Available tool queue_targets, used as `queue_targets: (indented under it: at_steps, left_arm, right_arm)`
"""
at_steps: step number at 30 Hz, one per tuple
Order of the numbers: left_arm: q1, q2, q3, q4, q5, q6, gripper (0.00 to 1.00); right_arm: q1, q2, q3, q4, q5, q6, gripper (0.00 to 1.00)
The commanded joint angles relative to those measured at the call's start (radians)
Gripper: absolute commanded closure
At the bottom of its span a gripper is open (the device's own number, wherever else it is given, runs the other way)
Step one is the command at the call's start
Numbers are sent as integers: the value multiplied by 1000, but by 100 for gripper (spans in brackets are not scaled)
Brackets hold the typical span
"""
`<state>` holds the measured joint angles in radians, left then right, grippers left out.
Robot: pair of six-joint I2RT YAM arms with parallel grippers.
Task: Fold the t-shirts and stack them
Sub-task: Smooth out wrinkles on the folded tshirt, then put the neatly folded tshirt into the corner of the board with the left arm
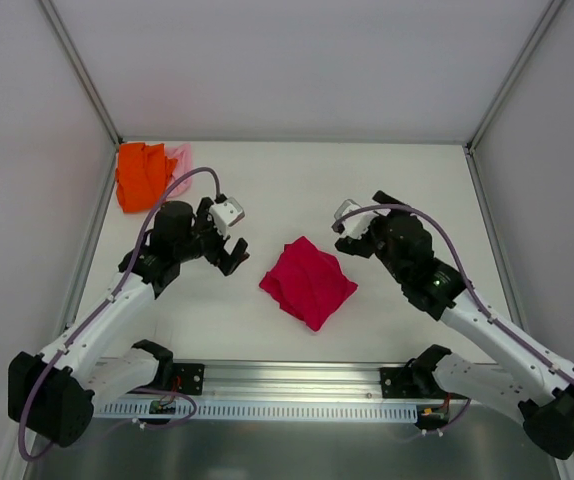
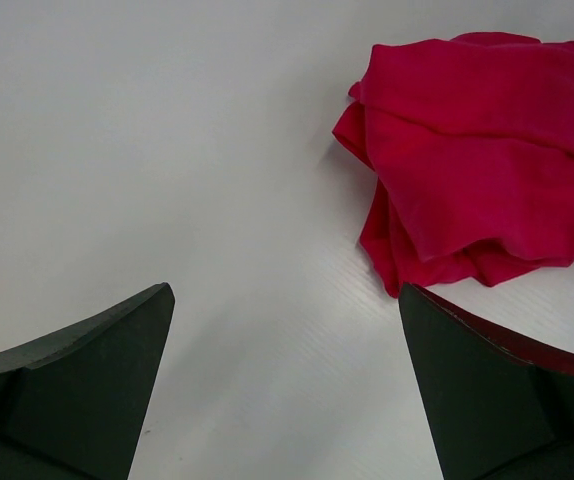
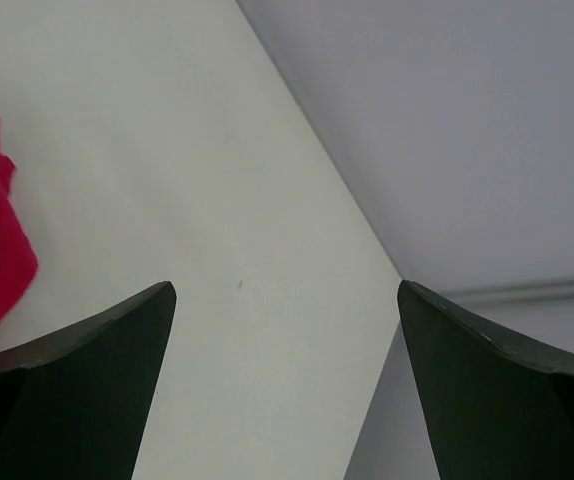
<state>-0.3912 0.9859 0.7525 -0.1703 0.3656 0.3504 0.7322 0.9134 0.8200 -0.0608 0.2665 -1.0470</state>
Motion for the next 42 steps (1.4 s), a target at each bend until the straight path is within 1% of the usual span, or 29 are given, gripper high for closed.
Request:
queue_targets:
  at_steps: [1, 4, 5, 6, 7, 8, 9, 12, 13, 15, 16, 17, 19, 22, 25, 26, 29, 30, 31, 34, 38, 41, 42]
  left_arm:
    - [6, 69, 28, 38, 70, -36, 1]
    - [6, 163, 94, -9, 143, -36, 1]
    - [8, 186, 109, -23, 157, -34, 1]
    - [8, 222, 123, -40, 176, -31, 1]
    - [6, 237, 136, -41, 173, -31, 1]
    - [8, 253, 136, -35, 167, -36, 1]
    - [8, 258, 125, -19, 147, -44, 1]
    - [8, 257, 113, 8, 78, -51, 1]
    - [8, 241, 110, 12, 26, -54, 1]
    - [6, 220, 100, 40, -14, -60, 1]
    - [6, 212, 97, 40, -4, -56, 1]
    - [8, 200, 97, 40, 15, -45, 1]
    - [6, 206, 107, 28, 86, -34, 1]
    - [6, 223, 113, 37, 110, -41, 1]
    - [6, 231, 79, 127, 26, -79, 1]
    - [6, 231, 71, 150, -55, -93, 1]
    - [8, 220, 41, 236, -151, -106, 1]
    - [8, 215, 28, 251, -203, -120, 1]
    - [8, 209, 21, 265, -220, -122, 1]
    - [9, 183, -13, 308, -254, -129, 1]
    - [15, 178, -15, 308, -240, -131, 1]
    - [17, 204, 16, 275, -137, -139, 1]
    - [17, 235, 31, 244, -102, -140, 1]
  right_arm:
    - [-80, 45, -76, 105, 163, 34, 0]
    - [-149, 91, -99, 70, 132, 64, 0]
    - [-163, 94, -113, 81, 125, 61, 0]
    - [-187, 91, -128, 128, 117, 44, 0]
    - [-201, 85, -172, 163, 114, 33, 0]
    - [-226, 70, -194, 249, 117, 28, 0]
    - [-238, 64, -212, 286, 120, 36, 0]
    - [-280, 53, -222, 344, 145, 91, 0]
    - [-290, 64, -197, 323, 154, 102, 0]
    - [-316, 120, -156, 267, 152, 129, 0]
    - [-324, 140, -139, 253, 157, 177, 0]
    - [-333, 172, -127, 250, 154, 191, 0]
    - [-336, 196, -125, 274, 155, 203, 0]
    - [-336, 200, -128, 271, 146, 211, 0]
    - [-336, 205, -120, 219, 120, 223, 0]
    - [-336, 206, -122, 223, 125, 231, 0]
    - [-336, 206, -157, 277, 112, 248, 0]
    - [-336, 206, -168, 298, 114, 252, 0]
    - [-336, 211, -182, 338, 119, 261, 0]
    - [-336, 232, -179, 367, 140, 277, 0]
    - [-336, 269, -183, 377, 125, 277, 0]
    - [-336, 275, -190, 378, 122, 262, 0]
    - [-336, 274, -190, 377, 123, 257, 0]
